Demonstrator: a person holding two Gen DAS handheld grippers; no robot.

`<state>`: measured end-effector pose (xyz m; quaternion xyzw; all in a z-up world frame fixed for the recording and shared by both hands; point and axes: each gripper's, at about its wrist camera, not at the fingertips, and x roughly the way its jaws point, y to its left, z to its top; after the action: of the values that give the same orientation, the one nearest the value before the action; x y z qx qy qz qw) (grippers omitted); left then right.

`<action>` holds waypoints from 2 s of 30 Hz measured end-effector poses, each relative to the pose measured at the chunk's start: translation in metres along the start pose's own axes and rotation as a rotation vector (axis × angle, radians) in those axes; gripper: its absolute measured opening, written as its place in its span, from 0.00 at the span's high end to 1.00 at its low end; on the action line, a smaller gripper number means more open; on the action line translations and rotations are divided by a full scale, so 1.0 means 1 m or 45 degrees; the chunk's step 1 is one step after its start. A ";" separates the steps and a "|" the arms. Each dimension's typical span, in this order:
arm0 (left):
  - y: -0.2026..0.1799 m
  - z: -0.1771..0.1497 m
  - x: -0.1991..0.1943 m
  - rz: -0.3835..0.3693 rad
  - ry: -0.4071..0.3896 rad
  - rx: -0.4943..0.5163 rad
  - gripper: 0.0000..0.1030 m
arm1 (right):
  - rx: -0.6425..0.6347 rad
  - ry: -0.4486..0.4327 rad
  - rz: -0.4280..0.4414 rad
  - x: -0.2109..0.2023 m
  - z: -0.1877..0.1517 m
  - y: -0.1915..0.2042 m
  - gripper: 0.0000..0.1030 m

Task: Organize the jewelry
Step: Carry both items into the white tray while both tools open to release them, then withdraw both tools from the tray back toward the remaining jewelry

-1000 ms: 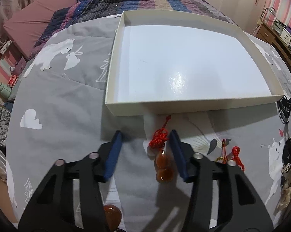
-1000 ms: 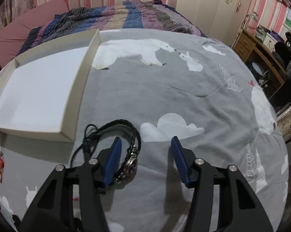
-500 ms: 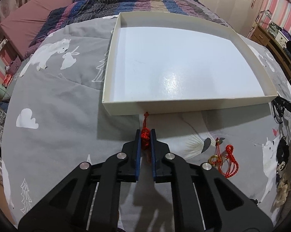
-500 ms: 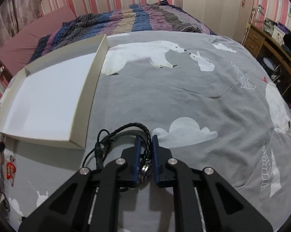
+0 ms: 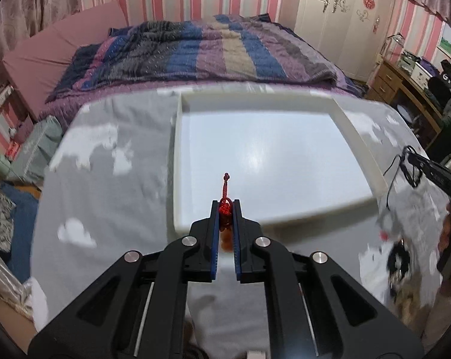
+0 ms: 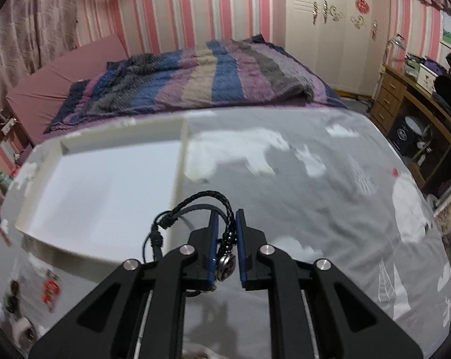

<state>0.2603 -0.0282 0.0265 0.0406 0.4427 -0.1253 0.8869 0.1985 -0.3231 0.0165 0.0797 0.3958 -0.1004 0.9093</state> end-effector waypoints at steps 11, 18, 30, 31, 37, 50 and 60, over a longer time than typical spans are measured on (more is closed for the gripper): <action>0.013 0.096 0.093 0.011 0.038 -0.053 0.94 | -0.068 -0.014 0.014 0.052 0.087 0.076 0.89; 0.019 0.110 0.159 0.052 0.127 -0.100 0.94 | -0.057 0.101 -0.022 0.121 0.099 0.099 0.89; 0.021 0.120 0.203 0.141 0.190 -0.084 0.94 | -0.096 0.275 -0.111 0.190 0.092 0.113 0.89; 0.021 0.121 0.203 0.140 0.191 -0.090 0.94 | -0.105 0.280 -0.115 0.189 0.093 0.113 0.88; 0.015 0.128 0.208 0.176 0.200 -0.081 0.70 | -0.087 0.308 -0.086 0.184 0.097 0.107 0.63; 0.013 0.113 0.082 0.064 -0.031 -0.069 0.06 | -0.143 0.075 -0.033 0.064 0.101 0.089 0.12; 0.038 0.033 -0.019 0.148 -0.085 -0.029 0.03 | -0.150 0.057 0.011 -0.014 0.033 0.059 0.12</action>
<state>0.2846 0.0057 0.0594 0.0519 0.4112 -0.0699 0.9074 0.2265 -0.2714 0.0529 0.0297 0.4208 -0.0713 0.9038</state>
